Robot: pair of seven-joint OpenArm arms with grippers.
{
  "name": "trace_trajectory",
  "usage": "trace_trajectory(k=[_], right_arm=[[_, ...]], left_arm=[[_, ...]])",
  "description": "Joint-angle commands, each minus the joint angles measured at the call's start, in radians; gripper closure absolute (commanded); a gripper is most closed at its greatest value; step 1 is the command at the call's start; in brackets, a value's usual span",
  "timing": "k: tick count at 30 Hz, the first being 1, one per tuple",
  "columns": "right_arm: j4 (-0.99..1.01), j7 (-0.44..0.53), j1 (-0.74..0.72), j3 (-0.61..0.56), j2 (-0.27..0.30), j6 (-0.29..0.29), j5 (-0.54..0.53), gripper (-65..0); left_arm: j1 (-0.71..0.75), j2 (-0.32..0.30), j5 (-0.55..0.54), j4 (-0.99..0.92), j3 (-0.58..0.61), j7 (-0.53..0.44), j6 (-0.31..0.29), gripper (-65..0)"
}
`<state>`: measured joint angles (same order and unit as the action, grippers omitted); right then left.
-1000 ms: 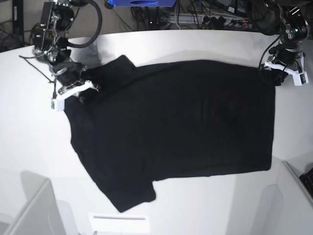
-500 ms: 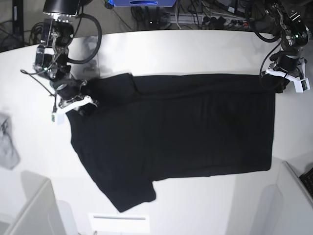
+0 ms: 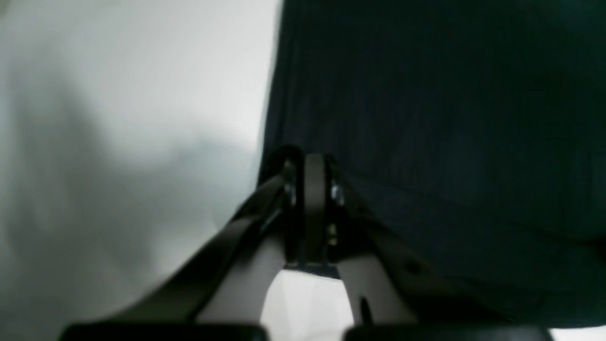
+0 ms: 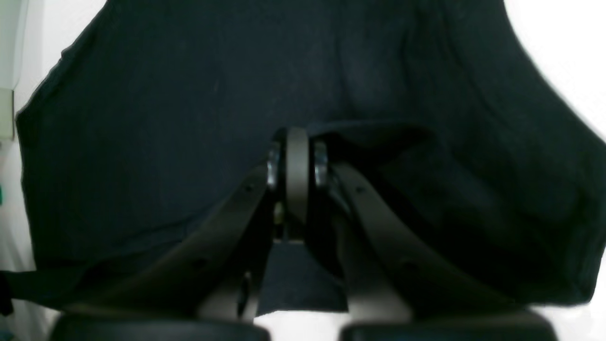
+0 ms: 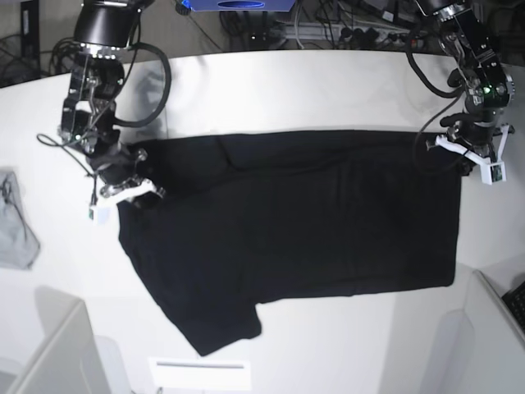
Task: Fold the T-shirt properly
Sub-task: 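Lift the shoulders and drag them toward the hem, folding the shirt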
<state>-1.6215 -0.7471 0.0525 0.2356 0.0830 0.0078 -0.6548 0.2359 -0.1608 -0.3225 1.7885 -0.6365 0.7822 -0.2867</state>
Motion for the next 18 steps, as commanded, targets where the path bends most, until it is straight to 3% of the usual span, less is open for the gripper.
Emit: trace_trajectory(k=[1,18], right_arm=[[-0.007,0.022,-0.027,0.003,0.019,0.005,-0.012,0.0],[0.102,0.019,-0.115,-0.008,0.028,0.005,-0.012,0.0]], left_arm=[[-0.013,-0.015,-0.008,0.009,-0.006,-0.022,0.002,0.0],[-0.086,-0.016,-0.007,-0.100,-0.007,-0.022,0.005,0.0]])
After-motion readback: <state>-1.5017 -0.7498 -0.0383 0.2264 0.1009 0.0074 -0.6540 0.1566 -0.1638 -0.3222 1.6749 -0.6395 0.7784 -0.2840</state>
